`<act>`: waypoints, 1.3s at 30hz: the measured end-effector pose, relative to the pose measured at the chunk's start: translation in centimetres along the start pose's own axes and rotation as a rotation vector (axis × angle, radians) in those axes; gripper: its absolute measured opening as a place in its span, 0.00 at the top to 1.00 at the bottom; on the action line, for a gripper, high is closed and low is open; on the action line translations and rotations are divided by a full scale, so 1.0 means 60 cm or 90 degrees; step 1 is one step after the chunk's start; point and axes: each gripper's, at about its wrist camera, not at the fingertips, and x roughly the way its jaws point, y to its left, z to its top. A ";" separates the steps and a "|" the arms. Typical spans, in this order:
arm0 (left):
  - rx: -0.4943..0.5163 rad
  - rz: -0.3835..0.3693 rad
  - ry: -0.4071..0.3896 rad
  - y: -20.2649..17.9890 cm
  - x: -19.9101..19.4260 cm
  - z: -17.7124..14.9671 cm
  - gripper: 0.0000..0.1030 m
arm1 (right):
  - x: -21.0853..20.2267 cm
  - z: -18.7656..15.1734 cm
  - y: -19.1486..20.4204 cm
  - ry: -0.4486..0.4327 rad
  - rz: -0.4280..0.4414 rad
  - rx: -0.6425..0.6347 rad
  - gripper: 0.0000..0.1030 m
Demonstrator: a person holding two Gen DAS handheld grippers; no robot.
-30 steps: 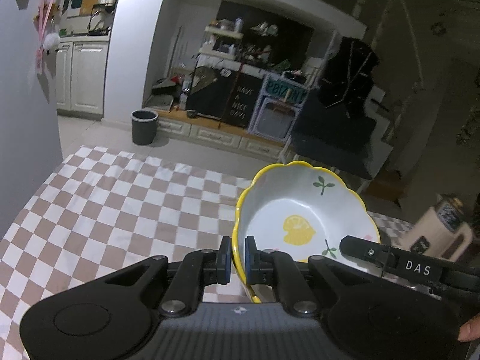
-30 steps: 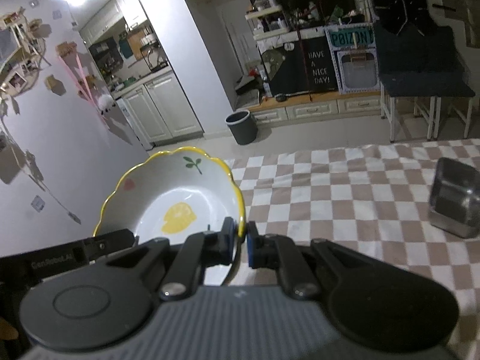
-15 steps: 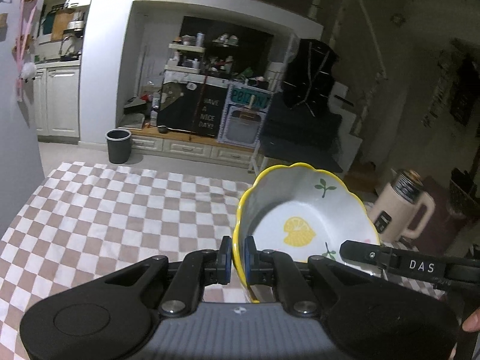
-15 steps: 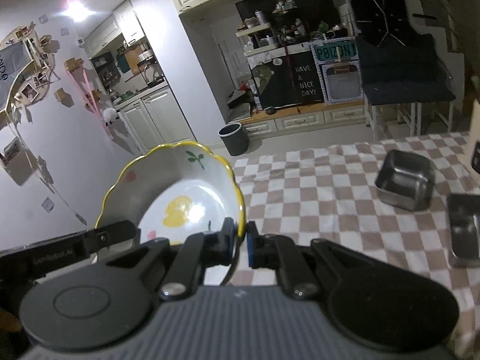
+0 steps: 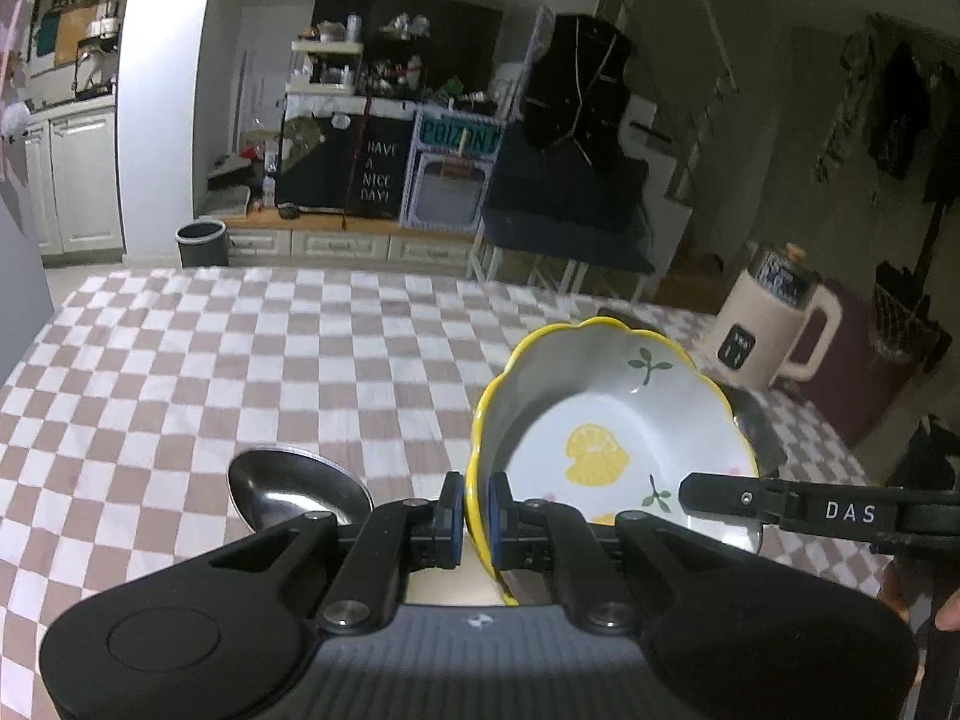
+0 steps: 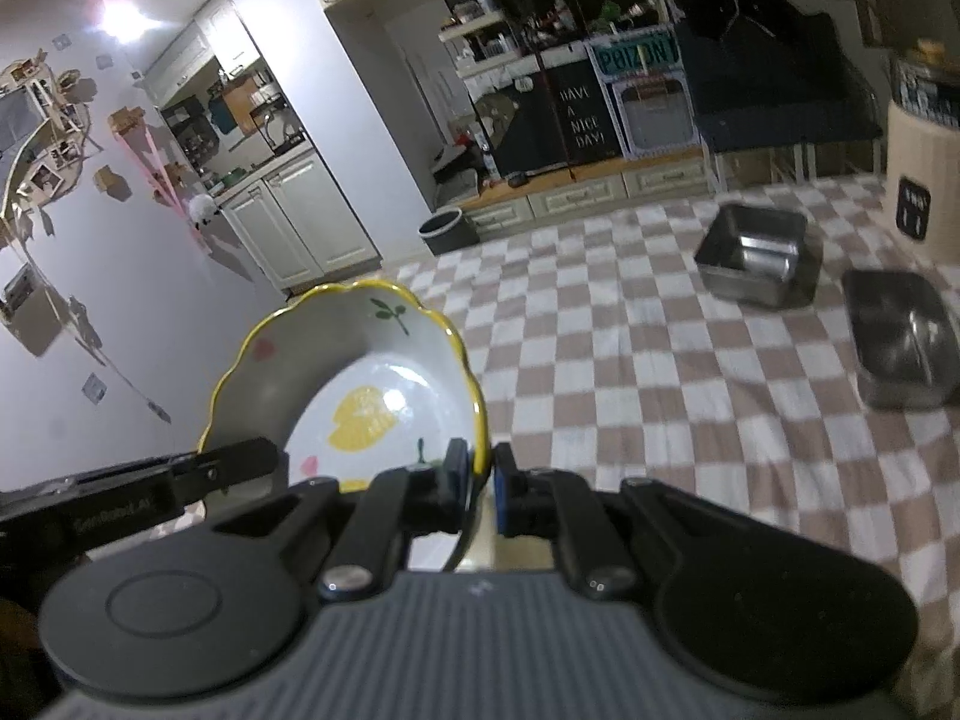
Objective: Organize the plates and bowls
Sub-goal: 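Carry the lemon bowl with both tools over the cream two-handled bowl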
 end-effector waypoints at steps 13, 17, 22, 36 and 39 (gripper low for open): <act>0.010 0.002 0.070 0.009 0.030 -0.035 0.92 | 0.029 -0.033 -0.011 0.063 -0.017 0.008 0.89; 0.007 0.006 0.098 0.014 0.043 -0.047 0.92 | 0.044 -0.043 -0.018 0.091 -0.026 0.013 0.89; 0.000 0.006 0.126 0.022 0.055 -0.059 0.92 | 0.056 -0.051 -0.015 0.118 -0.042 -0.003 0.89; 0.016 0.024 0.197 0.026 0.083 -0.087 0.91 | 0.093 -0.076 -0.011 0.193 -0.076 -0.016 0.87; 0.023 0.028 0.207 0.025 0.087 -0.091 0.90 | 0.101 -0.083 -0.010 0.206 -0.083 -0.021 0.86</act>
